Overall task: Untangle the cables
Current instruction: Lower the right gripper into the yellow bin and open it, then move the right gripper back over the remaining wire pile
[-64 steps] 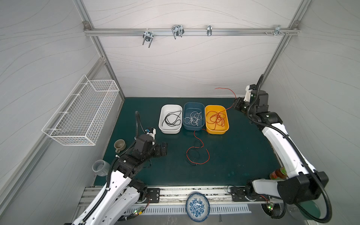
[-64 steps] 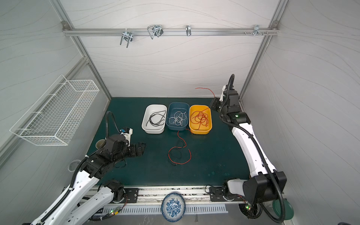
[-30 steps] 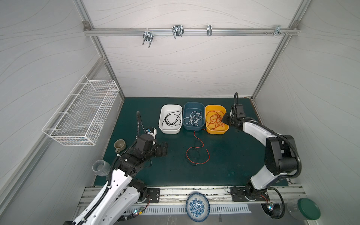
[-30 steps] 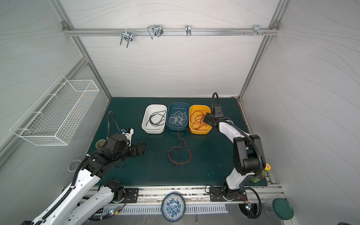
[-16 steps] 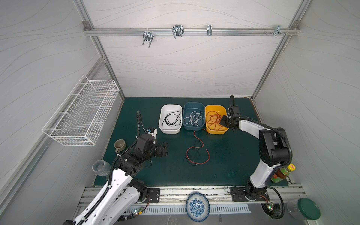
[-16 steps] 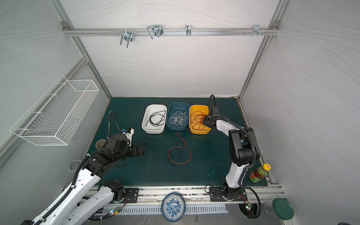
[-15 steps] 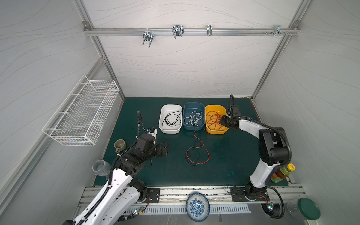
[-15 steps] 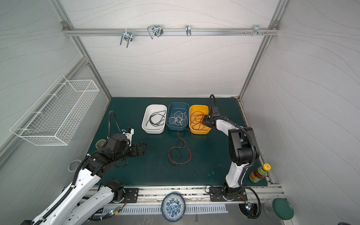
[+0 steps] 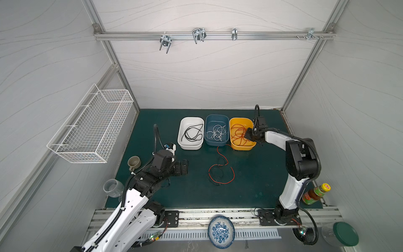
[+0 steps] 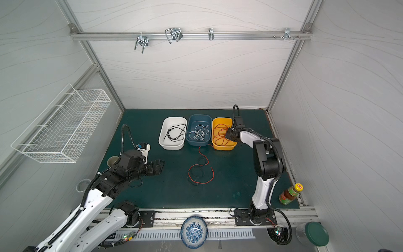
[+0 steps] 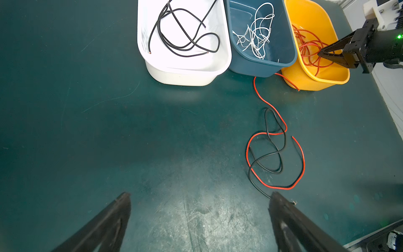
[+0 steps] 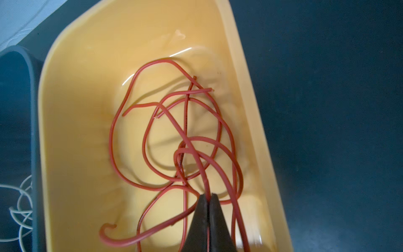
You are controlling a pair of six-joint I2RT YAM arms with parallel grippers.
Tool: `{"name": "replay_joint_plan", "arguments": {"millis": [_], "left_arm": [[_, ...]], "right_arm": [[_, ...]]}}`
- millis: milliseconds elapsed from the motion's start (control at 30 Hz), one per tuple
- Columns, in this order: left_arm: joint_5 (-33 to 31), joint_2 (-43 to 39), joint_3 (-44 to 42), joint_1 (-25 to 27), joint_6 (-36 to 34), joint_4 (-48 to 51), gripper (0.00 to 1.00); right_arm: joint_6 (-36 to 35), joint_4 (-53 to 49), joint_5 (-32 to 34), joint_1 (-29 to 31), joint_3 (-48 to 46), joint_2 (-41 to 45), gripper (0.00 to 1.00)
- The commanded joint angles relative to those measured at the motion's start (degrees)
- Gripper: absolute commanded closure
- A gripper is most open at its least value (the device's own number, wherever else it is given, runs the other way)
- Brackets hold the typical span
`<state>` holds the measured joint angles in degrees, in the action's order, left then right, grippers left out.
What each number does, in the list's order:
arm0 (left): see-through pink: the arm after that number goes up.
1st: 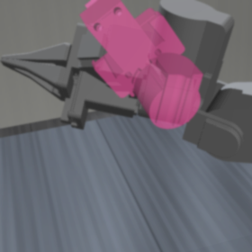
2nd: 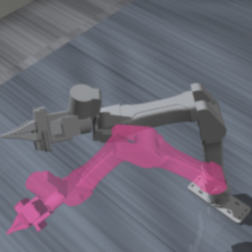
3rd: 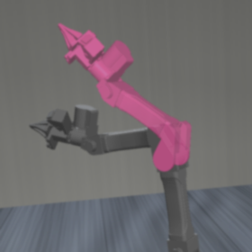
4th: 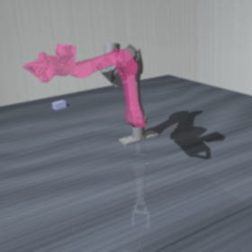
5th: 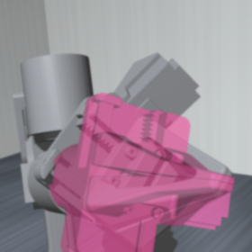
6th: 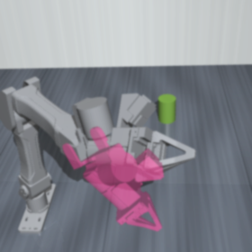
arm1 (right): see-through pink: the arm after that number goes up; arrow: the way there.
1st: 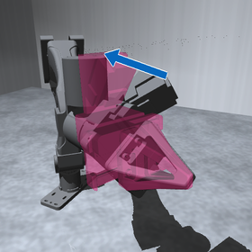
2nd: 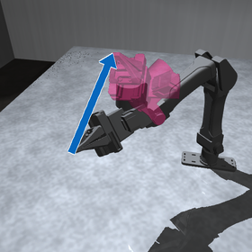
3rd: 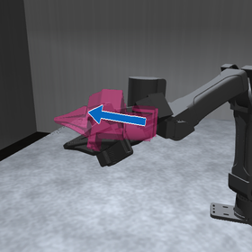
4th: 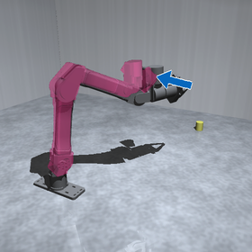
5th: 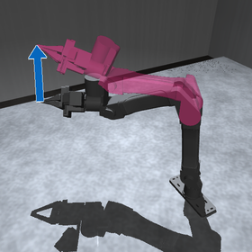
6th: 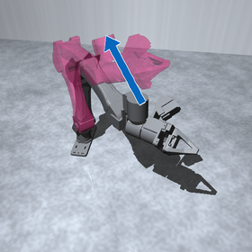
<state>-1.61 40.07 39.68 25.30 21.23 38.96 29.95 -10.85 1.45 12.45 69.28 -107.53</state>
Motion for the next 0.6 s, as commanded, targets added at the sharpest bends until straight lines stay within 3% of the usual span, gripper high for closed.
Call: {"name": "replay_joint_plan", "arguments": {"millis": [0,300,567], "left_arm": [[0.3,0.1,0.3,0.3,-0.5,-2.3,0.0],[0.3,-0.6,0.2,0.4,-0.5,-2.3,0.0],[0.0,-0.9,0.3,0.8,-0.5,-2.2,0.0]], "right_arm": [[-0.7,-1.9,0.0,-0.2,0.9,2.3,1.0],[-0.6,-3.0,-0.7,-0.2,-1.5,7.9,0.71],[-0.2,-4.2,-1.2,0.7,-4.6,14.6,0.59]]}}
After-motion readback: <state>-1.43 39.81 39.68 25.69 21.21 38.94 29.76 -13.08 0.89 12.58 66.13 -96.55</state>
